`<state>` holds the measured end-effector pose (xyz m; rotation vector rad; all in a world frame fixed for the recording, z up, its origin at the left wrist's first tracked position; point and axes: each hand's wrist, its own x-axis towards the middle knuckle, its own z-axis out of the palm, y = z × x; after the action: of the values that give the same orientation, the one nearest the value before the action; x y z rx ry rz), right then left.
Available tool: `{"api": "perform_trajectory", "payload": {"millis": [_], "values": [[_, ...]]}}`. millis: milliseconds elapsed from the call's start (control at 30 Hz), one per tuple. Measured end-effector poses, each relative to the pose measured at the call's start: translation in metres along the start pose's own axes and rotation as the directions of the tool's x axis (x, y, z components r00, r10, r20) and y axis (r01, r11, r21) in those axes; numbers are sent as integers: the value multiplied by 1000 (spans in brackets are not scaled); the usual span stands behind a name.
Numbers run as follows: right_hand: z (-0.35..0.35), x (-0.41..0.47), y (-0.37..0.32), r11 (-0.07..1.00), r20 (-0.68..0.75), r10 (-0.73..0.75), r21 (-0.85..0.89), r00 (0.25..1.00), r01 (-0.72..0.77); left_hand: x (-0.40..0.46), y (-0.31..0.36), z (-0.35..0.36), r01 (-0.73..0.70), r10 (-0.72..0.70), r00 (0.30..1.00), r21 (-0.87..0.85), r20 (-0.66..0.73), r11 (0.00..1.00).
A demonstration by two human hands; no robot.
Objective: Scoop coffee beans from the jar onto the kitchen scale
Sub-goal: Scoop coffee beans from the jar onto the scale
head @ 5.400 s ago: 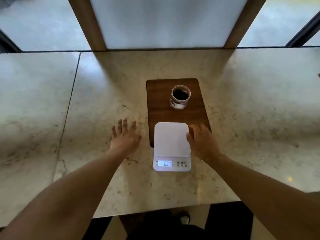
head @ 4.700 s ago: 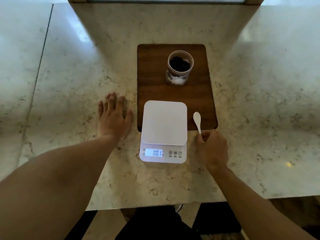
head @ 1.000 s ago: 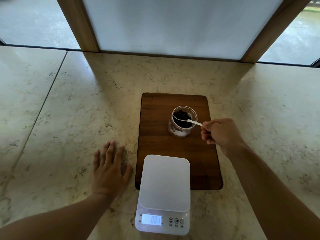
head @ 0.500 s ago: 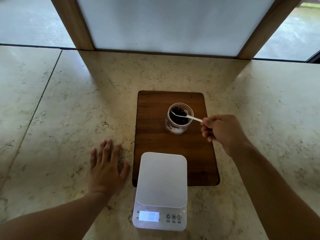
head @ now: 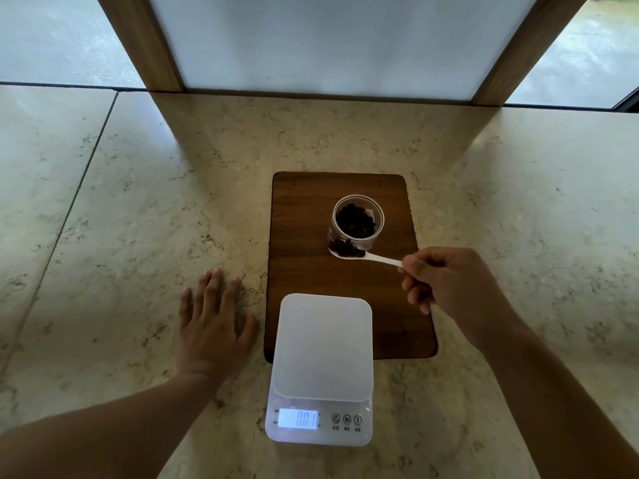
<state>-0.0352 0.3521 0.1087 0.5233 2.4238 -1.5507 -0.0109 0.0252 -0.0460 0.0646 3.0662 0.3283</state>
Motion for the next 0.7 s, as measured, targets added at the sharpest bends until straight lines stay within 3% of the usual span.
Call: {"api": "perform_trajectory", "payload": {"millis": [333, 700], "values": [[27, -46, 49, 997, 91, 71, 33, 993, -74, -2, 2, -4, 2, -2, 1000, -4, 6, 1000], [51, -76, 87, 995, 84, 100, 11, 991, -102, -2, 1, 0, 14, -14, 1000, -20, 1, 1000]]}}
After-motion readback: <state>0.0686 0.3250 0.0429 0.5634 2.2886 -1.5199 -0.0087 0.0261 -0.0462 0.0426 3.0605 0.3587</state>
